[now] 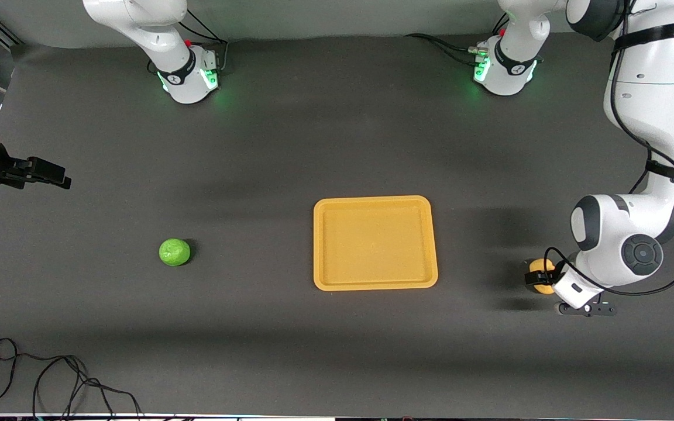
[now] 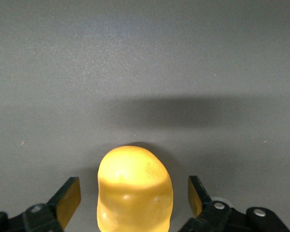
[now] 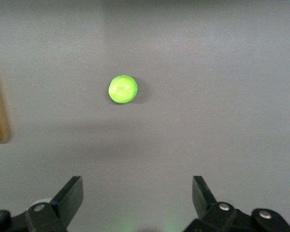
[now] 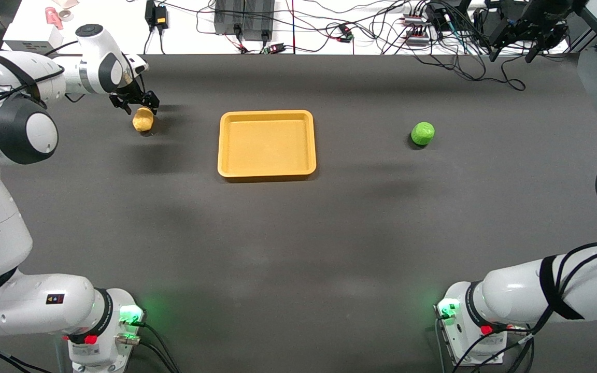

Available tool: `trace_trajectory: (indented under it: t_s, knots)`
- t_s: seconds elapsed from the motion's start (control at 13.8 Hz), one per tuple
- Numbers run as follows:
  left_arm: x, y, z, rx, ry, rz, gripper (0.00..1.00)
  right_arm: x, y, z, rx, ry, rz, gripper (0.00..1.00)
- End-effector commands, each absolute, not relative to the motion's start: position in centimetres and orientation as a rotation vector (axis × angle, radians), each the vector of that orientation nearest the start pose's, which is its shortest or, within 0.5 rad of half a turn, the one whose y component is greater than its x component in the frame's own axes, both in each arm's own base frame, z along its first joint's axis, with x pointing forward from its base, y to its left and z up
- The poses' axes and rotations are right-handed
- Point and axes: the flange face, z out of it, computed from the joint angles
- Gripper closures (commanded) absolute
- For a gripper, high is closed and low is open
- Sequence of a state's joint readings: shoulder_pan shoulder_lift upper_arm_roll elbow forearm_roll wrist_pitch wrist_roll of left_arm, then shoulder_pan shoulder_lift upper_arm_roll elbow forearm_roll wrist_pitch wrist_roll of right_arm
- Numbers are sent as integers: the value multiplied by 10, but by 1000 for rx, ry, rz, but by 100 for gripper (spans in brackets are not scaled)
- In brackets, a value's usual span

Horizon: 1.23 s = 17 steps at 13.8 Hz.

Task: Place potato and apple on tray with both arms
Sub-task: 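Close the left gripper around the yellow potato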

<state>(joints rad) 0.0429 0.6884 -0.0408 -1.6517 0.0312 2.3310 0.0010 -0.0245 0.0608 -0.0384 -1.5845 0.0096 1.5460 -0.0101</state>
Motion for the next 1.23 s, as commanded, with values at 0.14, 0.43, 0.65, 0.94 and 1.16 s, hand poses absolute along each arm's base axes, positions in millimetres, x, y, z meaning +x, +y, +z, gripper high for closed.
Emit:
trace_trajectory:
  t_s: [0.14,0.43,0.65,0.94,1.16]
  knots:
    - [688,5,210,-3146,-45,16,60,566,-32,582,-3143,108,160,0]
    - [689,2,225,-3146,-36,8,94,566,-32,582,-3143,108,162,0]
    - [696,-13,284,-3150,3,73,92,566,-32,582,-3143,108,157,0]
    - [696,-96,365,-3223,27,166,92,566,-32,581,-3143,108,164,0]
    - [679,-185,386,-3271,-109,162,88,565,-32,580,-3143,108,167,0]
